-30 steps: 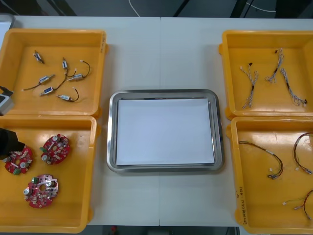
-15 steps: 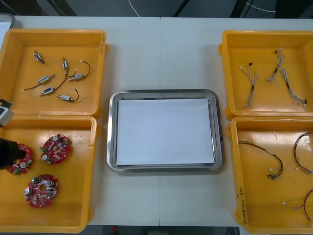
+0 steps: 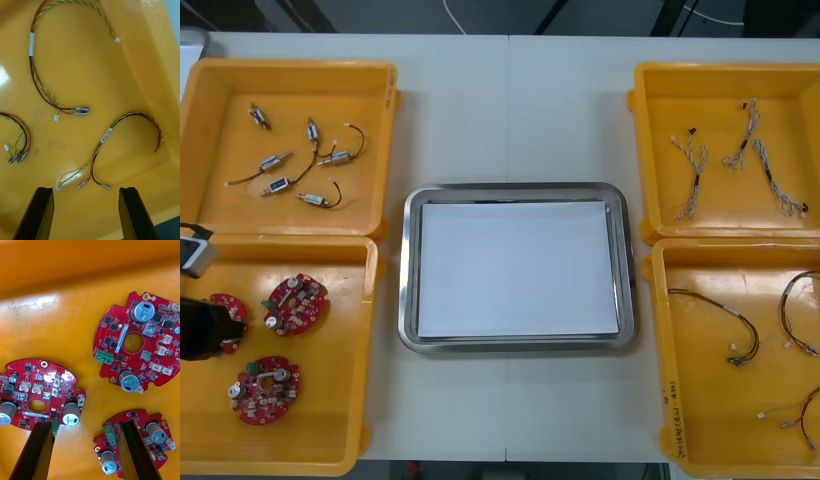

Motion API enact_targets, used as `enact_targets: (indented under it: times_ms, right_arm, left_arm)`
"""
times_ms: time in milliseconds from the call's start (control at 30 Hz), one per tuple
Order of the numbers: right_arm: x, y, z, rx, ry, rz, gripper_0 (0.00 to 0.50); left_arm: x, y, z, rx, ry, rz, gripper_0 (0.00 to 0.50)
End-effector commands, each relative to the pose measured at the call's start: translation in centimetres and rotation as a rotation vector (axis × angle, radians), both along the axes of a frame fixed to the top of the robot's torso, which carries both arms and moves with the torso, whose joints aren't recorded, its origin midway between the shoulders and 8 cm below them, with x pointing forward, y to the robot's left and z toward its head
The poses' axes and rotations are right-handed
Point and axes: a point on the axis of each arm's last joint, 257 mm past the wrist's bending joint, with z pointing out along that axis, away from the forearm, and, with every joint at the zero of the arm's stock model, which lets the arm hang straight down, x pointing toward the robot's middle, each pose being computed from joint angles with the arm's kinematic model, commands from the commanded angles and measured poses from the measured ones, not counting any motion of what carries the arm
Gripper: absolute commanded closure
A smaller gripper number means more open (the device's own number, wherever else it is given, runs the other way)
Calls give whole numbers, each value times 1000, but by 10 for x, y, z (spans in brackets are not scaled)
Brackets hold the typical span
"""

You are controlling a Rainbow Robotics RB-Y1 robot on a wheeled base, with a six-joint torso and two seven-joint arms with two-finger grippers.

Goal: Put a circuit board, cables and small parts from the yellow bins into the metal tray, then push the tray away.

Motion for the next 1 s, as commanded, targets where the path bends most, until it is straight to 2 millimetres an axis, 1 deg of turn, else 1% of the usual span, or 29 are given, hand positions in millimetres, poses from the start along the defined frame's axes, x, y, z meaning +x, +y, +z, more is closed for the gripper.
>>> enact_targets:
  times_ms: [33, 200, 300, 400, 433, 500, 733, 933, 1000]
  right_arm:
    - [-4, -16, -12, 10, -7, -84, 0]
    - [4, -22, -24, 16, -21, -105, 0]
    - [7, -23, -28, 20, -23, -110, 0]
    - [11, -22, -42, 36, -19, -120, 0]
    - [11, -22, -42, 36, -19, -120, 0]
    - [14, -18, -50, 49, -13, -123, 0]
    - [17, -5, -64, 76, 7, -123, 0]
    - [18, -4, -74, 89, 10, -134, 0]
    - [18, -6, -76, 92, 11, -143, 0]
  left_arm:
    - [-12, 13, -11, 62, 38, -45, 0]
    - [-13, 13, -20, 59, 48, -45, 0]
    - [-13, 14, -23, 58, 50, -44, 0]
    - [-11, 15, -26, 61, 46, -44, 0]
    - [-11, 15, -26, 61, 46, -44, 0]
    - [-11, 16, -27, 65, 46, -43, 0]
    - [-11, 18, -31, 75, 47, -44, 0]
    - [-5, 20, -40, 71, 27, -39, 0]
    - [-4, 20, -39, 73, 25, -38, 0]
